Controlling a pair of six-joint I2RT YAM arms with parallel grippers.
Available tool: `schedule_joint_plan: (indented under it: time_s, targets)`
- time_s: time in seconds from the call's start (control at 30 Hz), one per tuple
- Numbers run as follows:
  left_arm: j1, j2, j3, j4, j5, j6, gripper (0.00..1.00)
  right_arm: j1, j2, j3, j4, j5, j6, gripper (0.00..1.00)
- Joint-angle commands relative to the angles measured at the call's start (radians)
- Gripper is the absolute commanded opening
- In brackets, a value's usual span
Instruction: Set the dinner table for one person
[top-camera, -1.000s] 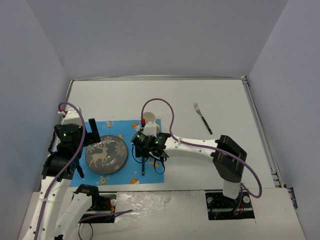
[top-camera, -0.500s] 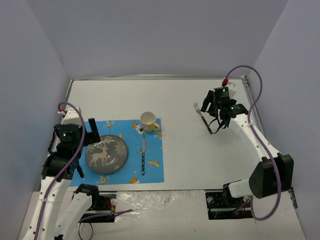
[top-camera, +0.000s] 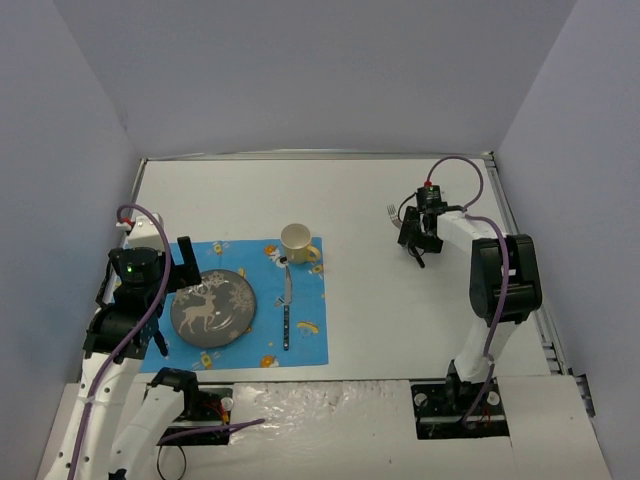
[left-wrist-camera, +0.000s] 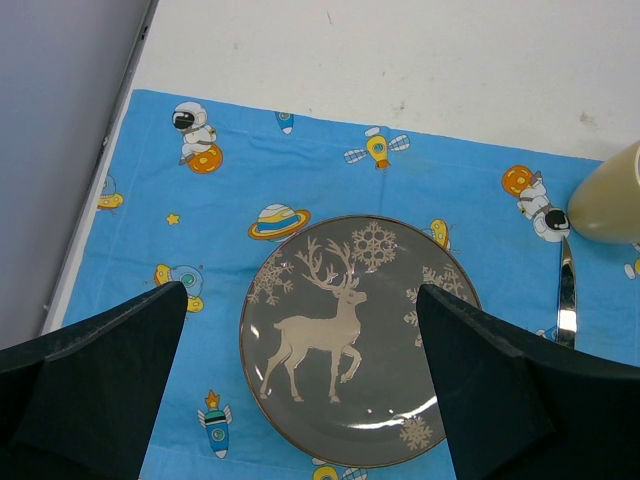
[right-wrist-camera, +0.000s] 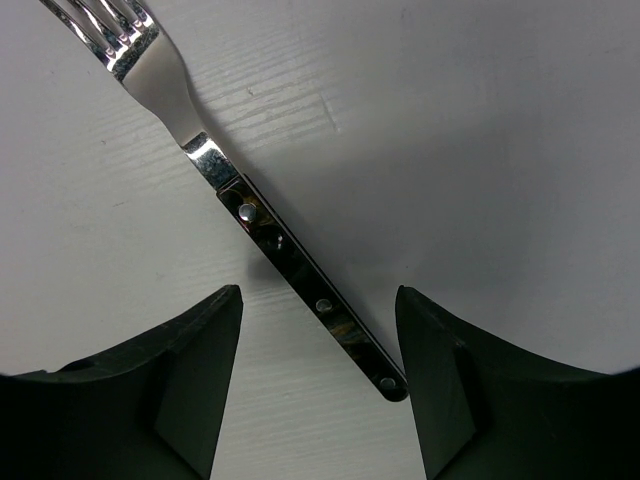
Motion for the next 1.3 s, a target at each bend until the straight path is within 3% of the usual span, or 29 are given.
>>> schedule_joint_plan:
  time_s: [0.0, 0.07, 0.33, 0.37, 0.53, 0.97, 1.17, 1.27]
  targets:
    - [-0.006, 0.012, 0.016, 0.038, -0.006, -0.017, 0.97, -0.004, 0.012, 0.011, 0.08, -0.017, -0.036, 0.56]
    - [-0.006, 0.014, 0.016, 0.043, -0.002, -0.019, 0.97, 0.0, 0.015, -0.004, 0.086, -0.018, -0.032, 0.53]
    - [-0.007, 0.034, 0.016, 0.056, 0.029, -0.034, 0.97, 0.055, -0.028, -0.121, 0.108, 0.008, 0.001, 0.22]
    - [-0.007, 0.034, 0.016, 0.056, 0.034, -0.035, 0.97, 0.056, -0.028, -0.132, 0.108, 0.008, 0.004, 0.21]
    - [-0.009, 0.053, 0.036, 0.055, 0.074, -0.05, 0.97, 0.213, -0.099, -0.207, 0.107, 0.092, 0.043, 0.01]
    - [-0.065, 0.137, 0.153, 0.001, 0.202, -0.229, 0.97, 0.652, -0.291, -0.398, 0.083, 0.162, 0.376, 0.0]
    - [-0.192, 0.221, 0.203, 0.028, 0.128, -0.331, 0.97, 0.778, -0.257, -0.41, 0.082, 0.172, 0.468, 0.0]
    - [-0.334, 0.277, 0.215, 0.072, 0.039, -0.393, 0.97, 0.804, -0.249, -0.377, 0.077, 0.185, 0.448, 0.07]
